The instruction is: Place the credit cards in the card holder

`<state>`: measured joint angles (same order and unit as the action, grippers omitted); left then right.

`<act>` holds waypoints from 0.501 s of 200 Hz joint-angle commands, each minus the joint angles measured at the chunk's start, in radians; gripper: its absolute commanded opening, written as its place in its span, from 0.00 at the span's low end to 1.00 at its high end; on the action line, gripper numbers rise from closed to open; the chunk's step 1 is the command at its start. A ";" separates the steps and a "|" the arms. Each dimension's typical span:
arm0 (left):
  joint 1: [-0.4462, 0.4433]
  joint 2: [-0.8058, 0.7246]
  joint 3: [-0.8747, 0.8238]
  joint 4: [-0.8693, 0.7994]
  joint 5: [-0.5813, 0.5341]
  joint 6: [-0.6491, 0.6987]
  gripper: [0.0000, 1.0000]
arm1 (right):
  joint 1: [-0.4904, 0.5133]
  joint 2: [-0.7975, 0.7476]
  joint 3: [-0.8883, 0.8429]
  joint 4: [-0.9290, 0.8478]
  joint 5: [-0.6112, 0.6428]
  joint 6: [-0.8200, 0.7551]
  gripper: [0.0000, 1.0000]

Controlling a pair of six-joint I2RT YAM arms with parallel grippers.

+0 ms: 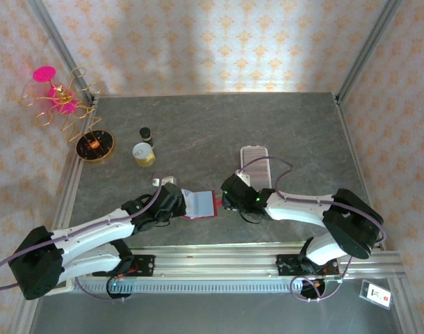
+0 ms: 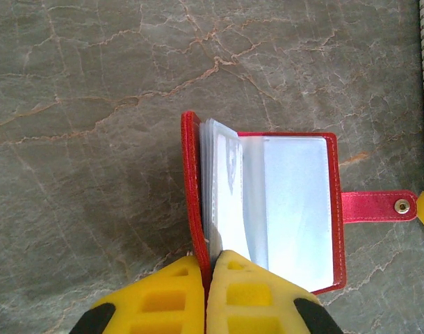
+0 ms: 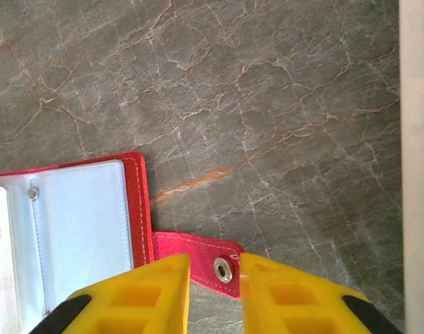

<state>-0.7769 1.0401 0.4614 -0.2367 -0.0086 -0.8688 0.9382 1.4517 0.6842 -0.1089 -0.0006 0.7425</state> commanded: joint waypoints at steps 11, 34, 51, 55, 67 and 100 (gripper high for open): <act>-0.003 -0.012 0.003 -0.018 -0.021 0.010 0.06 | 0.006 -0.017 -0.019 -0.019 0.053 0.019 0.25; -0.003 -0.012 0.005 -0.021 -0.021 0.011 0.06 | 0.007 -0.020 -0.021 -0.025 0.064 0.021 0.24; -0.003 -0.015 0.000 -0.018 -0.021 0.011 0.06 | 0.007 -0.018 -0.026 -0.011 0.052 0.023 0.22; -0.002 -0.015 0.000 -0.018 -0.021 0.010 0.06 | 0.007 -0.016 -0.025 -0.012 0.051 0.023 0.21; -0.003 -0.016 -0.002 -0.018 -0.019 0.010 0.06 | 0.007 -0.013 -0.021 -0.019 0.055 0.023 0.21; -0.002 -0.016 -0.001 -0.013 -0.013 0.008 0.06 | 0.006 -0.019 -0.032 0.021 0.032 0.025 0.19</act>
<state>-0.7769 1.0401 0.4614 -0.2367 -0.0082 -0.8688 0.9382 1.4517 0.6731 -0.1116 0.0116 0.7521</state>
